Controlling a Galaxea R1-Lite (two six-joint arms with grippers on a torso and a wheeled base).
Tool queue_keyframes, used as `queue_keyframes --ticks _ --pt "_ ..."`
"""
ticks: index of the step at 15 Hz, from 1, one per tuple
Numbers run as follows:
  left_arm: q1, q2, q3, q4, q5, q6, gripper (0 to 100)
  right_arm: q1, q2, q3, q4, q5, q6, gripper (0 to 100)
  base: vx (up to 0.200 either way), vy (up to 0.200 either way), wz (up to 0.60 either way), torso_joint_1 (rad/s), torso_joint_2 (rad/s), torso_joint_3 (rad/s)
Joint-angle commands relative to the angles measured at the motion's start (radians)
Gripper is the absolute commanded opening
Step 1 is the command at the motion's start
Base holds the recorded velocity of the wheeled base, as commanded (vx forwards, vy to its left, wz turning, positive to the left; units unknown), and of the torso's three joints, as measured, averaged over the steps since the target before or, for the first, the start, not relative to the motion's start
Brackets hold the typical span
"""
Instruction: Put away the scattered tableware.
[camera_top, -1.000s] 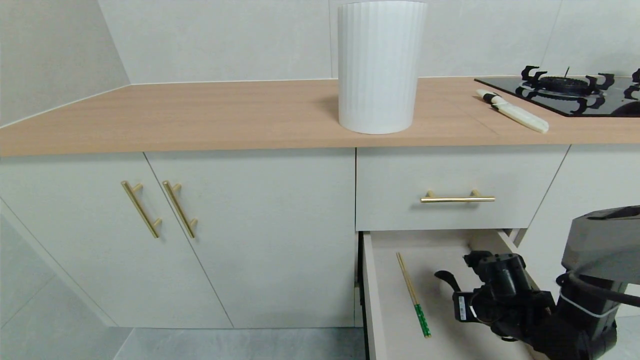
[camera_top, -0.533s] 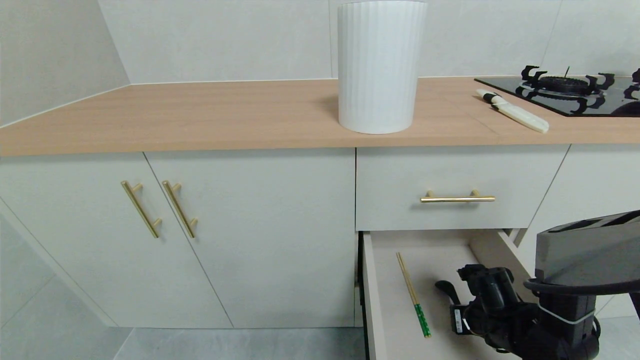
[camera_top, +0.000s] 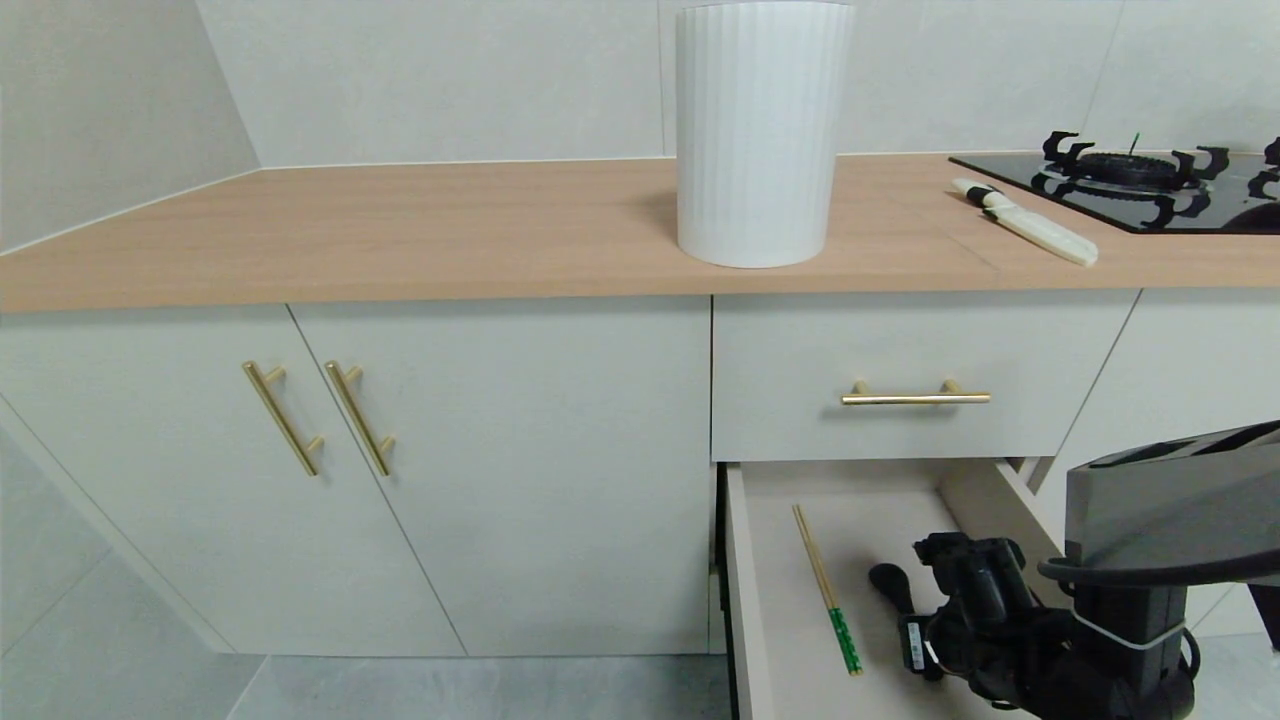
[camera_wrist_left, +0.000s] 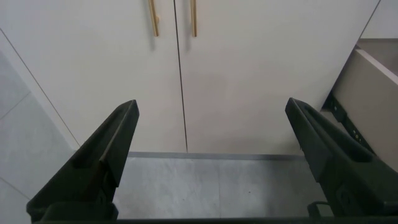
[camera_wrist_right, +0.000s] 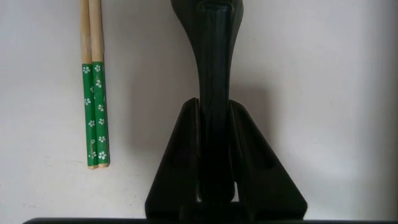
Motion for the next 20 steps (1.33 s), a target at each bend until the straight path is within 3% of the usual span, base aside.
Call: queue_keyframes --ticks 1,6,9,11,13,14,15,17,20 --pt "0.0 0.0 0.0 0.0 0.001 -0.001 100 0.001 -0.001 0.0 0.0 0.0 0.0 100 0.0 0.0 0.0 0.0 0.0 0.0" --pt "0.0 0.0 0.0 0.0 0.001 -0.001 100 0.001 -0.024 0.006 0.0 0.0 0.0 100 0.0 0.0 0.0 0.0 0.0 0.0" --pt "0.0 0.0 0.0 0.0 0.001 -0.001 100 0.001 -0.153 0.045 0.012 0.002 -0.005 100 0.0 0.0 0.0 0.0 0.0 0.0" --pt "0.0 0.0 0.0 0.0 0.001 -0.001 100 0.001 -0.29 0.054 0.097 0.002 -0.008 100 0.0 0.0 0.0 0.0 0.0 0.0" --pt "0.0 0.0 0.0 0.0 0.001 -0.001 100 0.001 -0.44 0.038 0.235 0.014 -0.011 100 0.0 0.0 0.0 0.0 0.0 0.0" --pt "0.0 0.0 0.0 0.0 0.001 -0.001 100 0.011 -0.566 0.02 0.376 0.037 -0.011 100 0.0 0.0 0.0 0.0 0.0 0.0" --pt "0.0 0.0 0.0 0.0 0.001 -0.001 100 0.016 -0.586 0.014 0.399 0.042 -0.011 100 0.0 0.0 0.0 0.0 0.0 0.0" --pt "0.0 0.0 0.0 0.0 0.001 -0.001 100 0.067 -0.816 -0.077 0.739 0.078 -0.011 100 0.0 0.0 0.0 0.0 0.0 0.0" --pt "0.0 0.0 0.0 0.0 0.001 0.006 100 0.143 -0.963 -0.187 1.083 0.086 -0.006 100 0.0 0.0 0.0 0.0 0.0 0.0"
